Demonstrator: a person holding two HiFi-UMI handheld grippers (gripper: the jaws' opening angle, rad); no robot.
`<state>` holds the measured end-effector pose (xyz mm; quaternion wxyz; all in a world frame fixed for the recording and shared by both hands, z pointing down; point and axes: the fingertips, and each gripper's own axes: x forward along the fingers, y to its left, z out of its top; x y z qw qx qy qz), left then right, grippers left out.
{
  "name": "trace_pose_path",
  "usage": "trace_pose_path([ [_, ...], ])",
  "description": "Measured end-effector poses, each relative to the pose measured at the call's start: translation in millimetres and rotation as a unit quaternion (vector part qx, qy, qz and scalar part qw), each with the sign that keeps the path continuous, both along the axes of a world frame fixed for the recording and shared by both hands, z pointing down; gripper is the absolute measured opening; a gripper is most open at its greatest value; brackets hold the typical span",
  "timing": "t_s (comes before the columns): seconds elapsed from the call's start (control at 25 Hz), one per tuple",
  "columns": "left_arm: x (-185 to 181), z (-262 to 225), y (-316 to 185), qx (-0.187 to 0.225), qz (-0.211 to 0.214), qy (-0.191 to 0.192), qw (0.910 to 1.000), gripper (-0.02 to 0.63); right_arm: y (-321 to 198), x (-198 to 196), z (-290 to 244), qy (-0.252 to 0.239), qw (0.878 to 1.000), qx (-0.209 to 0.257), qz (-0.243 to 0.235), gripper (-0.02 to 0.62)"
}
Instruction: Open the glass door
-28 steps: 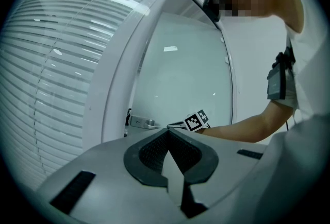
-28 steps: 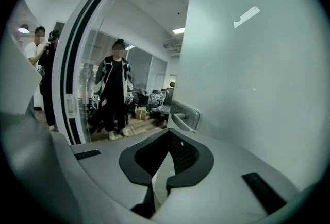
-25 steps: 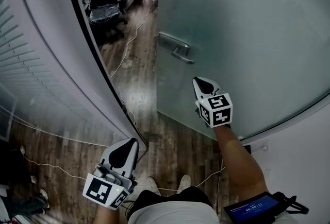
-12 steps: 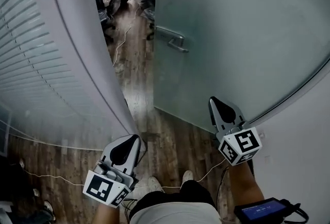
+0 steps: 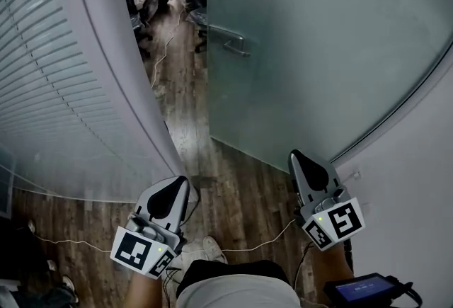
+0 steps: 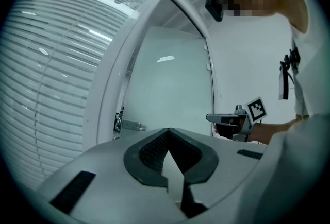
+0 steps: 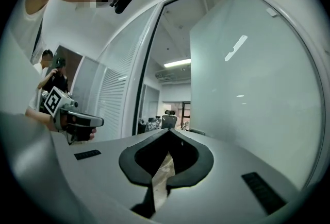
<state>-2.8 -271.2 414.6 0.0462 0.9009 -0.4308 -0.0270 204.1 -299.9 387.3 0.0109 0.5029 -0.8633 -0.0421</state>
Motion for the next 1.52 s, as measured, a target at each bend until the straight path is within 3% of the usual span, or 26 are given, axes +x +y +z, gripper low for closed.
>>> trace_pose_path([
  [0.44,29.1,-19.8,93.6,0.016,-0.027,-0.006,0.9995,-0.001,108.5,25.6,-15.3,0.018,0.999,0.021,-0.039,0.002],
  [0.64,46.0,-21.7,137.6,0.015,-0.026,-0.011,0.9995,-0.001,154.7,42.4,-15.5,0.005,0.999,0.025,-0.042,0.002],
  [0.84,57.9,-28.5,151.5,0.019,0.001,-0.024,0.9995,0.000,184.4,55.1,-23.9,-0.016,0.999,0.032,-0.017,0.002],
  [1.0,57.5,-30.8,168.6,0.028,0.049,-0.020,0.9982,-0.001,226.2,48.6,-26.8,-0.020,0.999,0.038,0.026,0.002],
  [1.24,30.8,-38.5,196.9,0.043,0.088,-0.017,0.9951,-0.001,269.9,23.1,-29.5,-0.038,0.996,0.043,0.073,0.002],
  [1.52,-30.5,-57.0,176.0,0.040,0.098,0.008,0.9943,-0.001,254.2,-44.3,-42.9,-0.015,0.996,0.033,0.082,0.000],
])
